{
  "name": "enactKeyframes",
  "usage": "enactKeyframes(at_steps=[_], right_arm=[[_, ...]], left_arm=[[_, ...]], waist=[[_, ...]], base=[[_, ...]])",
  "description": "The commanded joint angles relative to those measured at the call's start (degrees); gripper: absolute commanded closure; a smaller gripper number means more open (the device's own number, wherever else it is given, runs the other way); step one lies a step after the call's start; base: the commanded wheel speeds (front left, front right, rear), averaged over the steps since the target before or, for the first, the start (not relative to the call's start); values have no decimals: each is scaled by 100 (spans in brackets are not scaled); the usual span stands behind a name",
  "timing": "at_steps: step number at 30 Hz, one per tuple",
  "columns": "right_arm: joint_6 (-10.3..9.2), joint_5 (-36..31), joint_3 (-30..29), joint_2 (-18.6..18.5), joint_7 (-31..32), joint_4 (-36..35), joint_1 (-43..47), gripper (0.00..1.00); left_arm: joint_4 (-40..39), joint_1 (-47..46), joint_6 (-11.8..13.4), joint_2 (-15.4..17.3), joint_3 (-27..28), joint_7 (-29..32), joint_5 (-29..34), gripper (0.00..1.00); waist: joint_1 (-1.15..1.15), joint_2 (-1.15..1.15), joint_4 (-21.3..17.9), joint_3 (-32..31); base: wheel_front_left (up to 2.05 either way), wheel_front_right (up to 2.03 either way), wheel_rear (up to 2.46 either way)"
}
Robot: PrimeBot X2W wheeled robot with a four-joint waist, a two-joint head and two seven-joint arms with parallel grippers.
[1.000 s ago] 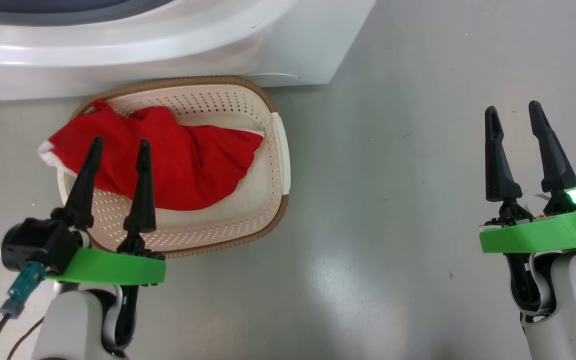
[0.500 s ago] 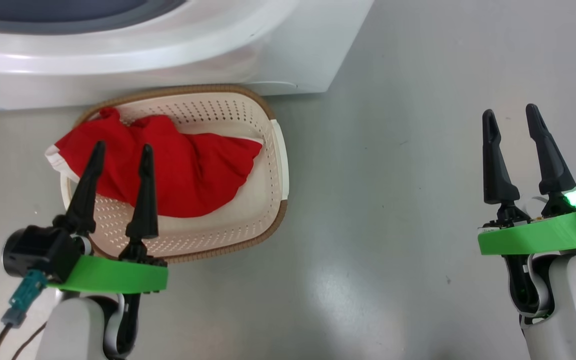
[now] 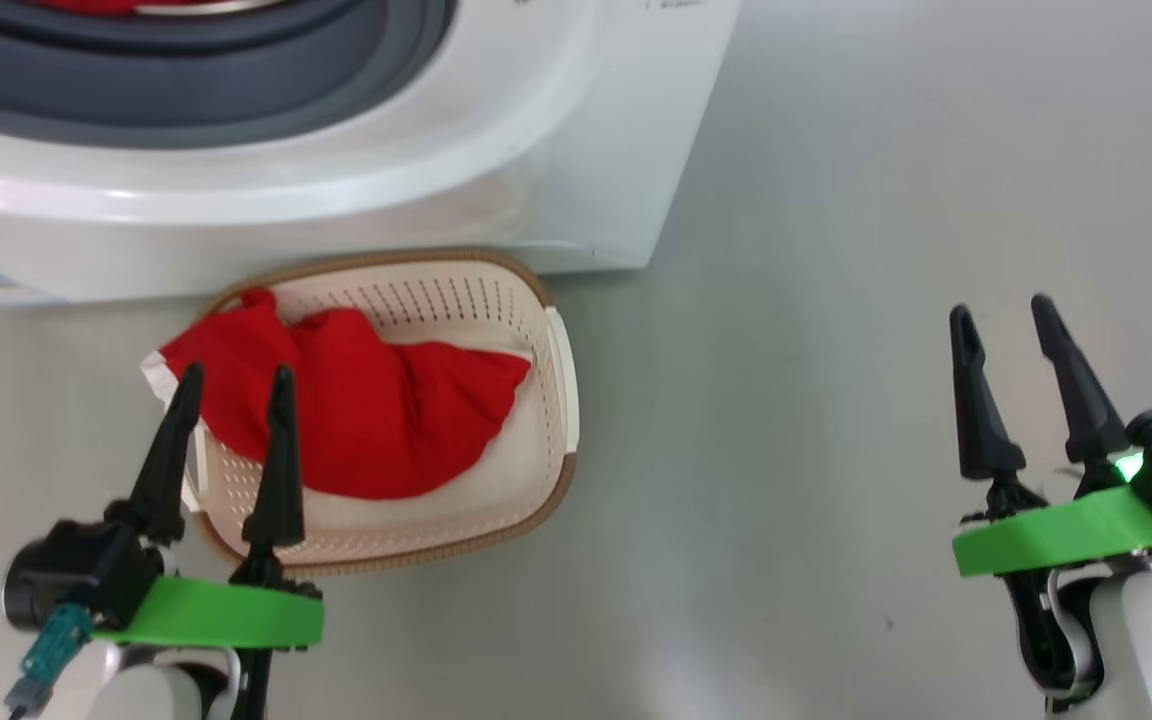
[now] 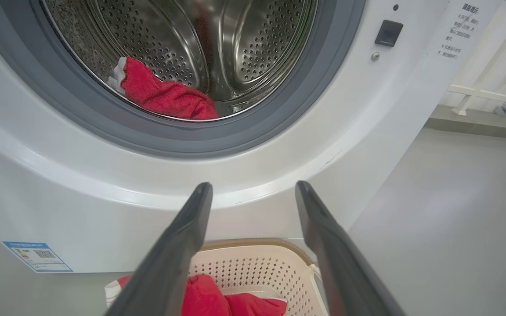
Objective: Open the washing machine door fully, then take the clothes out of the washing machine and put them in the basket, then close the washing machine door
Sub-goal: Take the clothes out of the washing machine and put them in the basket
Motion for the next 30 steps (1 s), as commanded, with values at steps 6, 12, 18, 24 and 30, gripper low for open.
enactKeyframes(at_steps=[6,12,18,24,30], right_arm=[[37,52,161,-139,-36,-38,396,0],[37,93,127,-220,-36,-43,790,0],[37,139,18,-267,-36,-43,1203,0],[37,151,-100,-262,-36,-47,1587,0],[37,129,-111,-267,-36,-48,1822,0]], left_arm=[[-112,437,18,70,308,-28,62,0],[-175,797,-11,70,413,-28,75,0],[-249,1217,-44,70,573,-28,112,0],[-335,1587,-53,70,671,-28,125,0],[-367,1824,-57,70,694,-28,135,0]], waist=[[0,0,5,-736],[0,0,5,-1135],[0,0,-17,-1550],[0,0,-7,-1919],[0,0,-7,-2144]], base=[[0,0,0],[0,0,0],[0,0,0],[0,0,0],[0,0,0]])
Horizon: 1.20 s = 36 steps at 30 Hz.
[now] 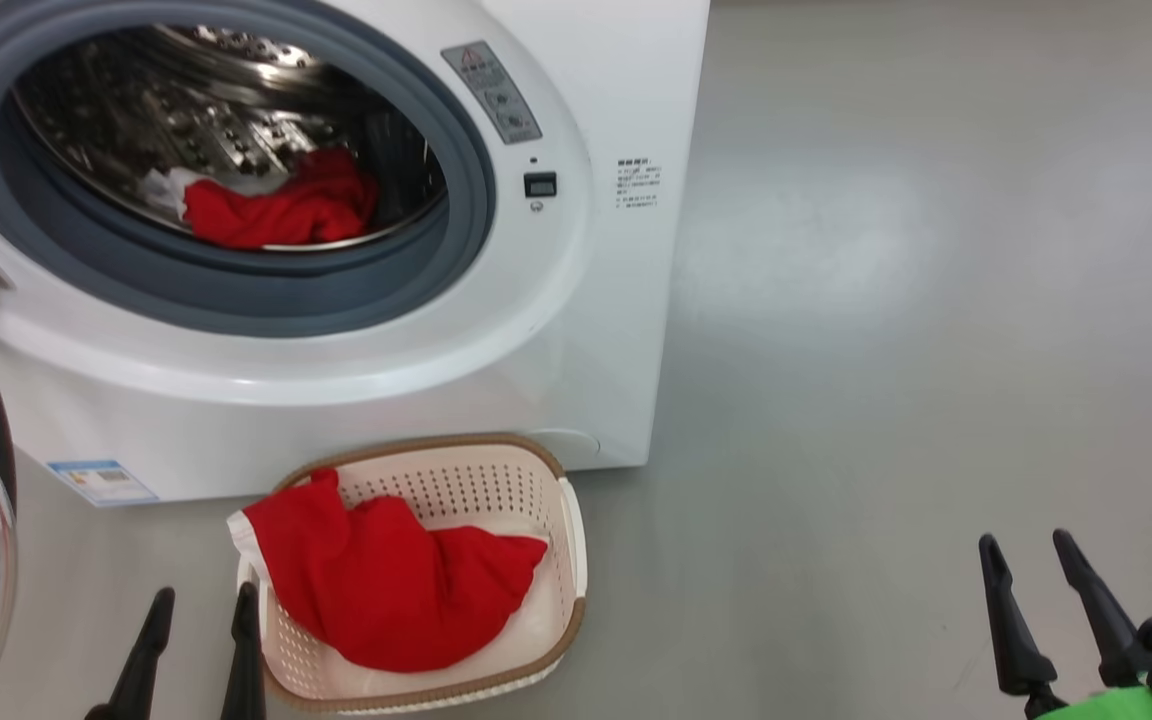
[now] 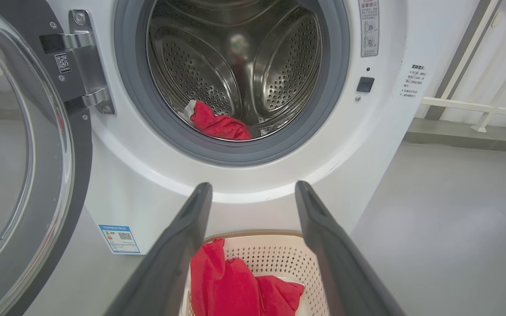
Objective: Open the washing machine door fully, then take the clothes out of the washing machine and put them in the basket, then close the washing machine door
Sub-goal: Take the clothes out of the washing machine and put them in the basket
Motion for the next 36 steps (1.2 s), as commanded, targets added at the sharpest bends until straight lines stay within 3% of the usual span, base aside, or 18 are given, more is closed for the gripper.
enactKeyframes(at_steps=[1,14,36], right_arm=[[37,2,109,-114,-37,-120,25,0],[37,15,94,-187,-37,-130,382,0],[37,35,120,-199,-37,-187,324,0]], left_arm=[[-169,10,-31,60,192,-29,62,0],[-332,479,-36,60,265,-29,14,0],[-417,504,8,60,228,-29,-41,0]], waist=[[0,0,3,-190],[0,0,-39,-561],[0,0,-72,-464]], base=[[0,0,0],[0,0,0],[0,0,0]])
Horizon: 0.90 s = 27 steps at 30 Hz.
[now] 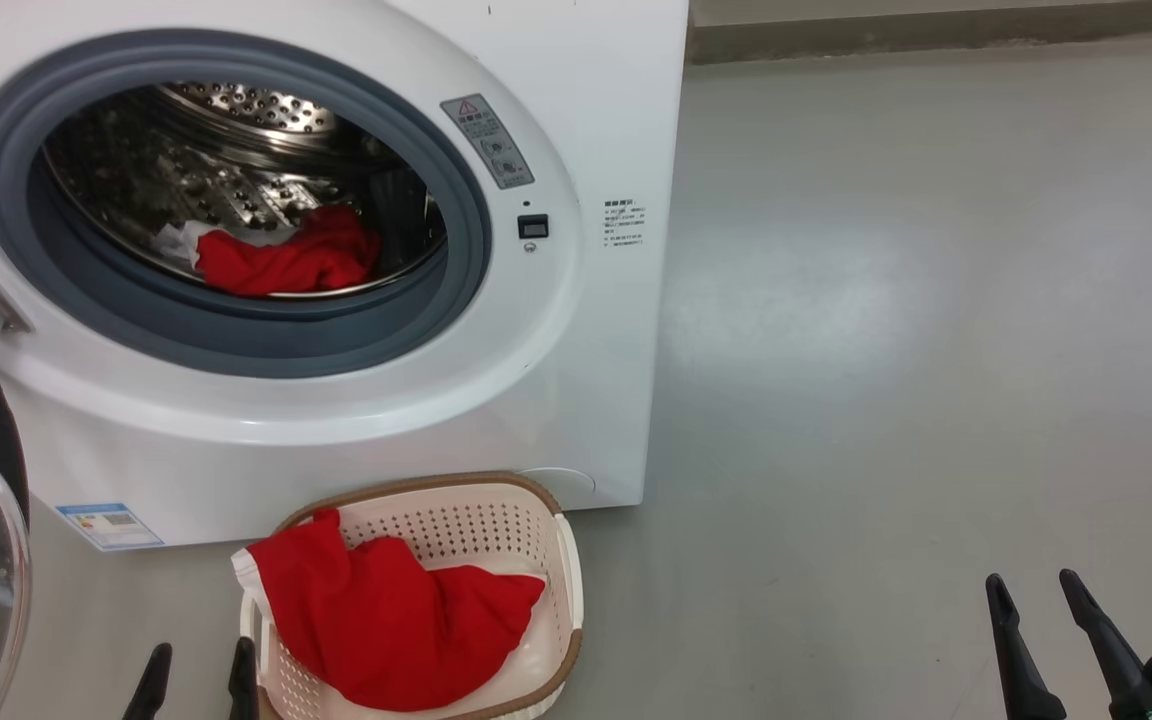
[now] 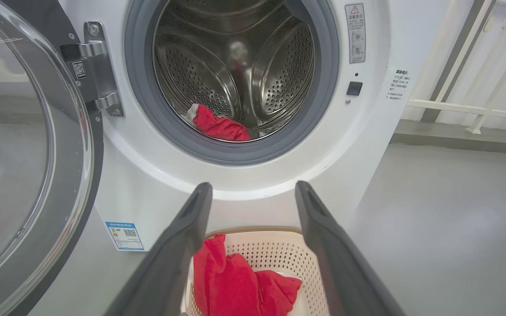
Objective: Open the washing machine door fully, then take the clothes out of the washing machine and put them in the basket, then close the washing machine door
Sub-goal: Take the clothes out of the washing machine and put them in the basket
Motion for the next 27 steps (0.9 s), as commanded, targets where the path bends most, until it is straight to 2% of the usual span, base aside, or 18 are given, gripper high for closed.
enactKeyframes(at_steps=[1,9,13,17,21,27], right_arm=[[37,36,124,-126,-37,-147,-111,0],[37,46,167,-103,-37,-134,-242,0],[37,53,198,-54,-37,-136,-355,0],[37,40,248,-9,-37,-145,-491,0],[37,43,275,71,-37,-147,-748,0],[37,38,340,193,-37,-174,-1136,0]], left_arm=[[-153,-153,7,53,157,-29,-2,0],[82,-619,-11,69,42,-29,226,0],[510,-1168,-21,136,-135,-29,339,0],[1095,-1926,-24,251,-296,-29,466,0],[1865,-3098,-13,384,-495,73,605,0],[2709,-4573,115,551,-599,181,756,0]], waist=[[0,0,8,41],[0,0,12,276],[0,0,25,464],[0,0,14,688],[0,0,12,1111],[0,0,-12,1709]], base=[[0,0,0],[0,0,0],[0,0,0],[0,0,0],[0,0,0],[0,0,0]])
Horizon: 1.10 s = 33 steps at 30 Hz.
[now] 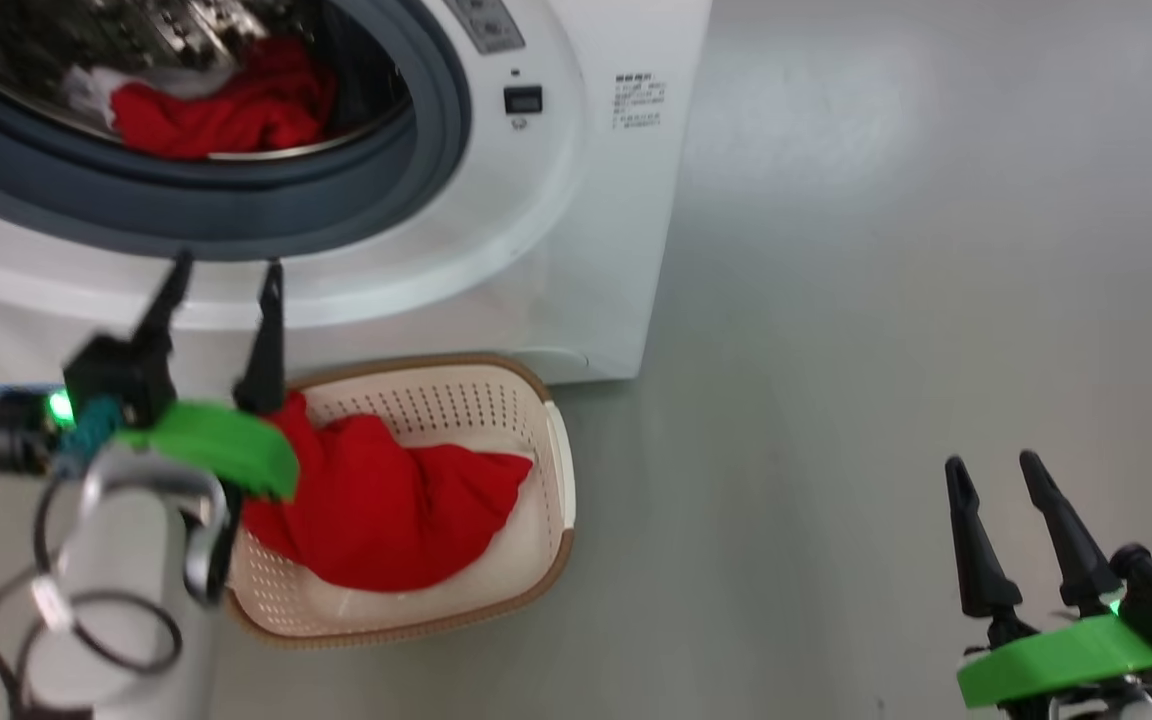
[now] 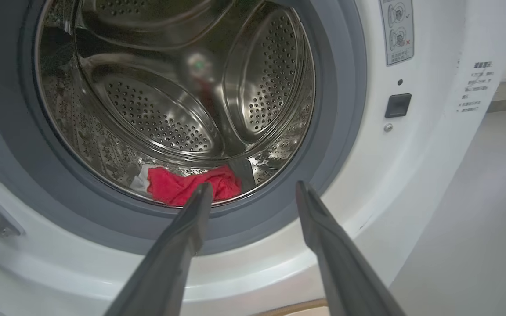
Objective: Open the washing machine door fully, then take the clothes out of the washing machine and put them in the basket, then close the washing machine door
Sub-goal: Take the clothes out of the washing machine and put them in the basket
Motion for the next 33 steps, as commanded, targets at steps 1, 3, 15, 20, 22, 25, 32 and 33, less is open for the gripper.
enactKeyframes(at_steps=[1,3,15,20,22,25,32,33], right_arm=[[37,-8,149,-38,-37,-152,-192,0],[37,-8,147,-9,-37,-165,-318,0],[37,-9,222,81,-37,-214,-824,0],[37,-5,258,98,-37,-229,-970,0],[37,-2,262,104,-37,-236,-1006,0],[37,0,281,109,-37,-243,-1043,0],[37,23,309,121,-37,-296,-1150,0],[37,24,319,122,-37,-303,-1162,0]], left_arm=[[13,-270,70,272,158,19,56,0],[310,-688,143,353,123,57,135,0],[2088,-2750,633,765,-232,277,682,0],[2719,-3384,810,898,-234,405,703,0],[2932,-3587,886,956,-227,428,700,0],[3112,-3766,962,1037,-216,431,695,0],[3590,-4268,1183,1238,-243,479,702,0],[3636,-4328,1204,1264,-249,484,701,0]], waist=[[0,0,-34,444],[0,0,-59,603],[0,0,-238,1285],[0,0,-338,1478],[0,0,-372,1532],[0,0,-417,1592],[0,0,-515,1811],[0,0,-529,1844]], base=[[0,0,0],[0,0,0],[0,0,0],[0,0,0],[0,0,0],[0,0,0],[0,0,0],[0,0,0]])
